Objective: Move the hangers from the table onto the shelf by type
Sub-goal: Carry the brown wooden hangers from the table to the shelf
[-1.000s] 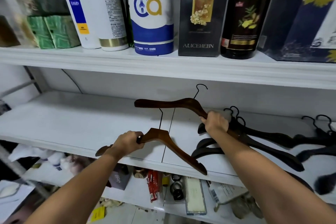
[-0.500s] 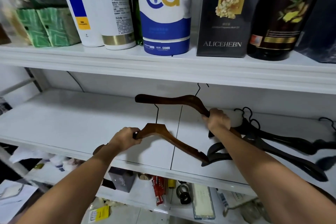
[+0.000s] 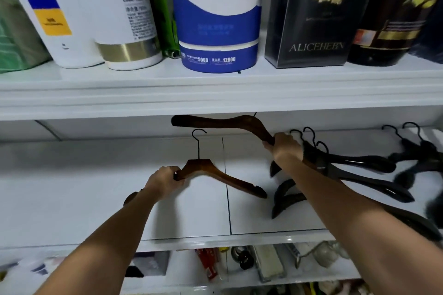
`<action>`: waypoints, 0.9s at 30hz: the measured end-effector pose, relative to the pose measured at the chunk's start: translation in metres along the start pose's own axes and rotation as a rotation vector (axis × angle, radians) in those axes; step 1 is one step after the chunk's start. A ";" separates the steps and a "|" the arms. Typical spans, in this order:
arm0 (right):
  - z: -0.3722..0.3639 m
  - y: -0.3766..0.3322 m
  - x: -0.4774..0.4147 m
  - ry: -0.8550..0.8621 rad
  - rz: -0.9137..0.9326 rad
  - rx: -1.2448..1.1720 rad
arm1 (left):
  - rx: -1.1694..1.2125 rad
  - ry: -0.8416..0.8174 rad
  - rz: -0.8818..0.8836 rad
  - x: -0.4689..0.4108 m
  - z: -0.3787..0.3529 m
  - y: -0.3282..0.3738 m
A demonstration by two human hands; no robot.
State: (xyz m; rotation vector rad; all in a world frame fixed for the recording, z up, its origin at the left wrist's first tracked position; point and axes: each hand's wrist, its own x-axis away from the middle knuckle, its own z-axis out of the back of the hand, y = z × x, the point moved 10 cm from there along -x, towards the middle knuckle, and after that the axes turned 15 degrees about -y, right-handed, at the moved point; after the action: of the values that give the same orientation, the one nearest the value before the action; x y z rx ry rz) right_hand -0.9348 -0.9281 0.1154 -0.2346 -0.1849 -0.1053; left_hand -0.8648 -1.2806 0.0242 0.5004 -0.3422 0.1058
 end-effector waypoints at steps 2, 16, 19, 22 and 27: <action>-0.004 0.002 0.000 0.002 -0.004 0.026 | -0.005 0.006 0.009 -0.010 -0.004 -0.001; -0.016 0.007 0.001 0.031 -0.051 0.007 | -0.226 0.174 -0.025 -0.051 -0.016 0.030; -0.022 0.005 0.001 0.020 -0.052 0.001 | -0.279 0.176 -0.039 -0.054 -0.019 0.034; -0.027 0.001 0.004 0.013 -0.040 0.009 | -0.349 0.183 -0.076 -0.049 -0.019 0.036; -0.033 -0.016 0.014 0.039 0.041 0.039 | -0.436 0.234 -0.161 -0.024 -0.015 0.040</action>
State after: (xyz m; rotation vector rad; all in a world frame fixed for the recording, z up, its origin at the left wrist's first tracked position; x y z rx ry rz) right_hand -0.9176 -0.9523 0.0896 -0.1973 -0.1427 -0.0651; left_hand -0.8906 -1.2388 0.0215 0.0799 -0.0885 -0.0664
